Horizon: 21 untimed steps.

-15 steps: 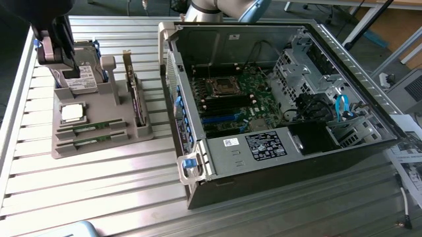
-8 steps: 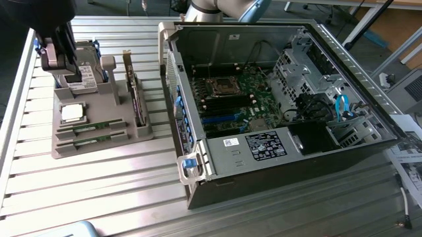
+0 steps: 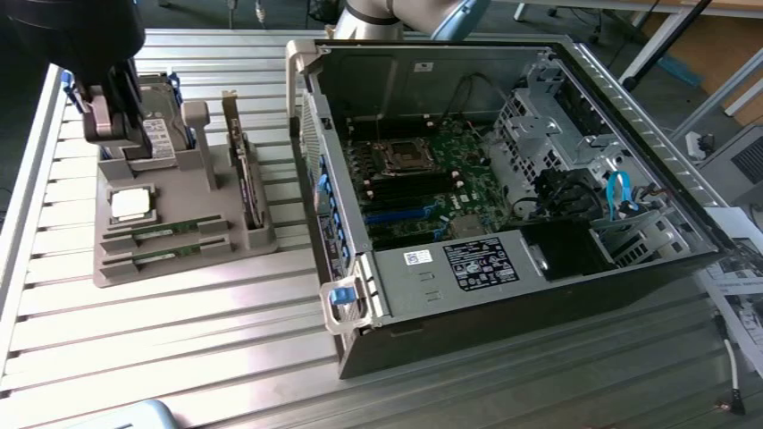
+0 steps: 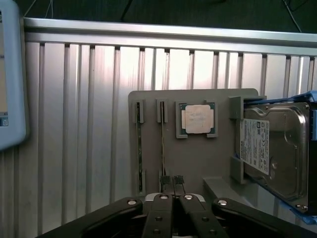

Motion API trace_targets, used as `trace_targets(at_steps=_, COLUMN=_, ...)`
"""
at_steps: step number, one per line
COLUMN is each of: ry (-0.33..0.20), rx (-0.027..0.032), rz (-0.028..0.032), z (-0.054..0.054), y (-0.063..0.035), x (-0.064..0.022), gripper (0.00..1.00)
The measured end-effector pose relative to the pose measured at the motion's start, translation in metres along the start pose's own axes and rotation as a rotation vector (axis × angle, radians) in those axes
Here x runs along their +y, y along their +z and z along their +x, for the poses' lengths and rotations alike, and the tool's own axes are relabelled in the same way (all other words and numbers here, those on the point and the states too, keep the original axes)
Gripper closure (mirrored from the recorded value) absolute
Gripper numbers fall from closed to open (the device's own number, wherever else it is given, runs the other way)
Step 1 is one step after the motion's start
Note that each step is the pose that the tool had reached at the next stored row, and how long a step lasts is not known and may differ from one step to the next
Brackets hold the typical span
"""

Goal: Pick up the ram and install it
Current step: 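Pick up the ram and move it above insertion slot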

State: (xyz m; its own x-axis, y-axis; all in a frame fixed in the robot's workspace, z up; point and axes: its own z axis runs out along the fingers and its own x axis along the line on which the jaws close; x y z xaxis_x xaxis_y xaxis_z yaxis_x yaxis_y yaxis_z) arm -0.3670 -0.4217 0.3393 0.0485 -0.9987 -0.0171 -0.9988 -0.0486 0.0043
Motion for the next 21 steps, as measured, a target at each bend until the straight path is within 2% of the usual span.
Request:
trace_targets(at_steps=4, ry=0.000, rx=0.0000, rz=0.0000, z=0.0001, y=0.0055, x=0.0000, gripper=0.89)
trace_targets(at_steps=14, ry=0.000, rx=0.0000, rz=-0.0001, z=0.0001, y=0.0059, x=0.0000, gripper=0.89)
trace_targets(at_steps=15, ry=0.000, rx=0.0000, rz=0.0000, z=0.0001, y=0.0059, x=0.0000, gripper=0.89)
trace_targets(at_steps=16, ry=0.000, rx=0.0000, rz=0.0000, z=0.0001, y=0.0059, x=0.0000, gripper=0.83)
trace_targets(at_steps=17, ry=0.000, rx=0.0000, rz=0.0000, z=0.0001, y=0.0059, x=0.0000, gripper=0.83)
trace_targets(at_steps=18, ry=0.000, rx=0.0000, rz=0.0000, z=0.0001, y=0.0059, x=0.0000, gripper=0.76)
trace_targets(at_steps=21, ry=0.000, rx=0.0000, rz=0.0000, z=0.0001, y=0.0059, x=0.0000, gripper=0.76)
